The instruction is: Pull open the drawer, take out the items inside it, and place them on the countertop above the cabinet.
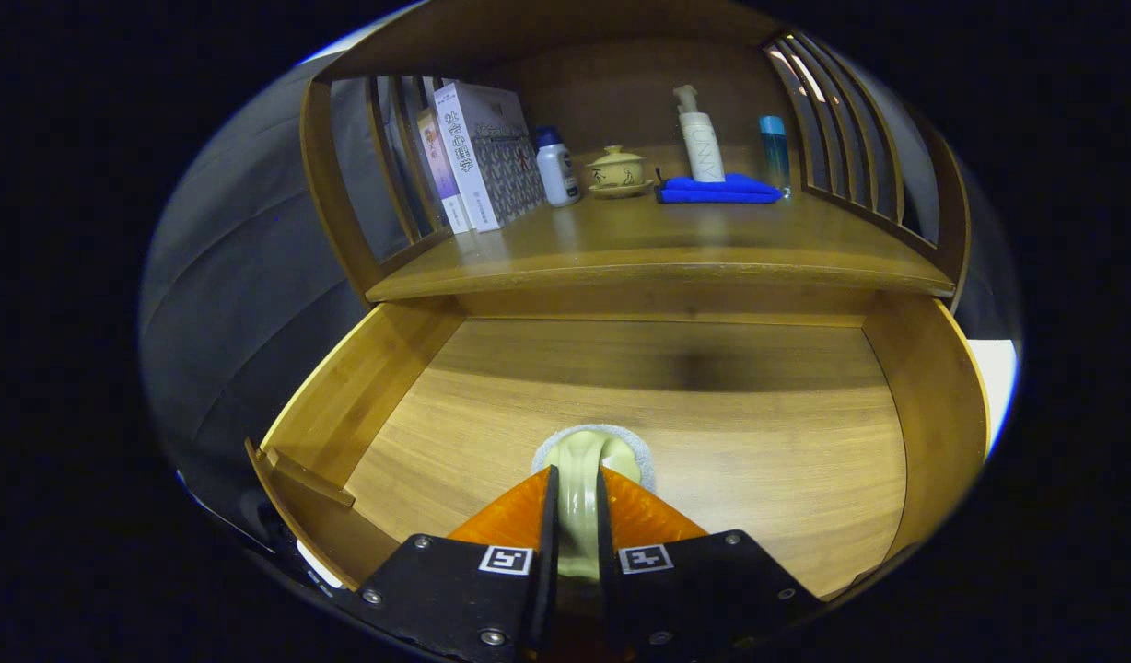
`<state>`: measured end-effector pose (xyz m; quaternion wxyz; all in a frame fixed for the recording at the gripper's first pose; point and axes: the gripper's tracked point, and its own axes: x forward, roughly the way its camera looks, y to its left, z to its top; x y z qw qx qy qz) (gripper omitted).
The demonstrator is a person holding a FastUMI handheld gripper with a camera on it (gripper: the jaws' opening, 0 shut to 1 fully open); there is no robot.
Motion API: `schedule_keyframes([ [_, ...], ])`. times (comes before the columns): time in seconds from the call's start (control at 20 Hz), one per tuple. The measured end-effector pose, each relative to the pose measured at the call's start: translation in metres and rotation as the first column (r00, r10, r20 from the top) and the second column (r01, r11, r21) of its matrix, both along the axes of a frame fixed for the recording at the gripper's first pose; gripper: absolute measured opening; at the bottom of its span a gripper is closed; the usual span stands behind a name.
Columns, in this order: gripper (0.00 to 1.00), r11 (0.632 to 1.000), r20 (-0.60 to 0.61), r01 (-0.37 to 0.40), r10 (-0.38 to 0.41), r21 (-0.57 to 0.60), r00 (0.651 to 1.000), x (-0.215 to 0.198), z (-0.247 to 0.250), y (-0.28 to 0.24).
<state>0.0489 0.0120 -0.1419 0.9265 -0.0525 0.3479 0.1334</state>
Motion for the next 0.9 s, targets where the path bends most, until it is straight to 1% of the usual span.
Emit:
schedule_keyframes([
  [0.1, 0.2, 0.999, 0.036, -0.019, 0.018, 0.028, 0.999, -0.001, 0.014, 0.007],
  [0.45, 0.2, 0.996, 0.171, -0.073, 0.063, 0.05, 0.983, -0.002, 0.079, 0.023],
  [0.6, 0.2, 0.995, 0.225, -0.08, 0.066, 0.054, 0.972, 0.006, 0.105, 0.03],
  [0.7, 0.2, 0.996, 0.247, -0.083, 0.072, 0.034, 0.966, 0.01, 0.115, 0.032],
  [0.9, 0.2, 0.996, 0.275, -0.079, 0.063, 0.046, 0.959, 0.024, 0.133, 0.043],
])
